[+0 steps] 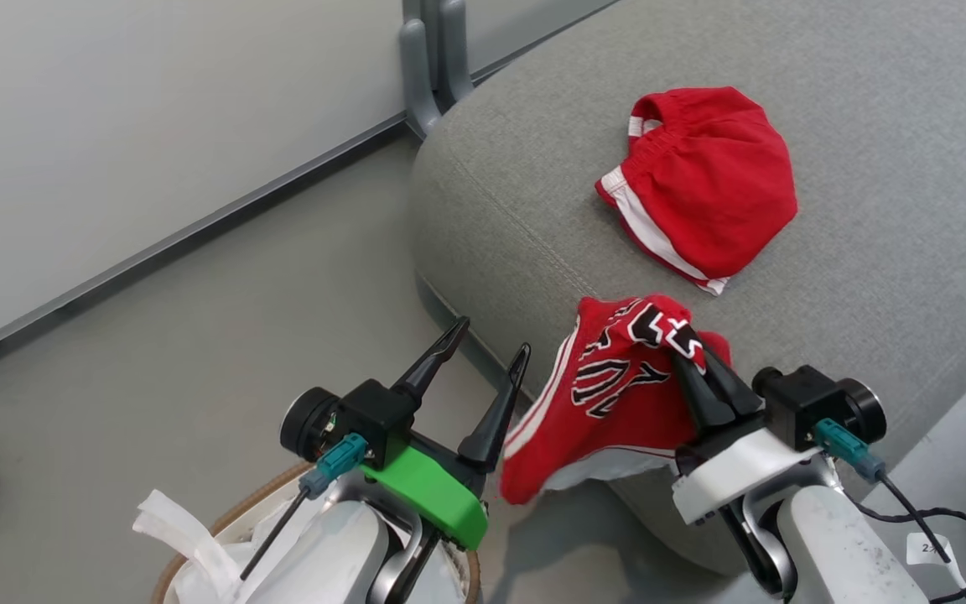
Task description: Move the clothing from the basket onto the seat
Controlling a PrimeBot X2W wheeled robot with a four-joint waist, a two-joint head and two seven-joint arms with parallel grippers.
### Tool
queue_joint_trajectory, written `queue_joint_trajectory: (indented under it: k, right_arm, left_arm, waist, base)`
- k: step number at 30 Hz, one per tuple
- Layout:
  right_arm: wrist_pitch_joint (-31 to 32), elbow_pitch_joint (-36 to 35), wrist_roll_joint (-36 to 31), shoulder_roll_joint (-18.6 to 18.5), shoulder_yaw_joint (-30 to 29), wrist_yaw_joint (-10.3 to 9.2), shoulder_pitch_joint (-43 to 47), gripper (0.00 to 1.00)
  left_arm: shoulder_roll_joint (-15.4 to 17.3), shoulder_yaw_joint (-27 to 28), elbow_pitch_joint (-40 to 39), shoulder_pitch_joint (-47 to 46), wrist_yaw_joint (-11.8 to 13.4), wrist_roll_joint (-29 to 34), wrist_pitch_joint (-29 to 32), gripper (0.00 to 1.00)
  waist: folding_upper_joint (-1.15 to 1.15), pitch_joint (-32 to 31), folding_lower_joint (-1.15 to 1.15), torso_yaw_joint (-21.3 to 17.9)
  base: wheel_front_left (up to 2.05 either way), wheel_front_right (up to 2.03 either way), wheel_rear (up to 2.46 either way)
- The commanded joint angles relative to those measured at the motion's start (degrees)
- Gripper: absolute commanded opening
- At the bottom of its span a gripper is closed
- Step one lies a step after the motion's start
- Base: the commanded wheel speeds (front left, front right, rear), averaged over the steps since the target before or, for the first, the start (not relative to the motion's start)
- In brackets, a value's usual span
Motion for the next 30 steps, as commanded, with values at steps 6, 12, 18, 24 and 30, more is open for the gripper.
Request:
queue_joint_trajectory:
  k: [6,12,18,24,30]
  right_arm:
    - [-0.13,-4.10,-0.86,-3.62,-2.85,-0.06,-6.76,0.00]
    - [-0.12,-5.86,-1.33,-10.78,-4.90,-0.07,-18.64,0.00]
    - [-0.11,-5.08,-4.02,-16.49,-12.20,-0.06,-30.59,0.00]
    - [-0.11,-1.51,-7.88,-19.10,-18.27,-0.07,-37.16,0.00]
    - [-0.11,6.90,-9.73,-18.91,-21.96,-0.07,-38.90,0.00]
  left_arm:
    - [1.74,-0.10,0.45,-1.41,-0.16,0.19,-0.02,1.00]
    - [3.17,0.23,0.88,-1.97,-0.16,0.61,-0.02,1.00]
    - [5.02,0.02,0.69,-3.67,-0.16,1.28,-0.02,1.00]
    - [6.65,-0.79,0.46,-6.00,-0.16,1.40,-0.02,1.00]
    - [7.27,-2.38,-0.60,-9.04,-0.15,1.49,-0.02,1.00]
  waist:
    - [0.00,4.01,0.00,-2.53]
    - [0.00,7.25,0.00,-2.62]
    - [0.00,12.09,0.00,-0.65]
    - [0.00,16.77,0.00,1.61]
    - [0.00,21.14,0.00,4.17]
  base:
    - [0.00,0.00,0.00]
    - [0.00,0.00,0.00]
    - [0.00,0.00,0.00]
    - [0.00,0.00,0.00]
    - [0.00,0.00,0.00]
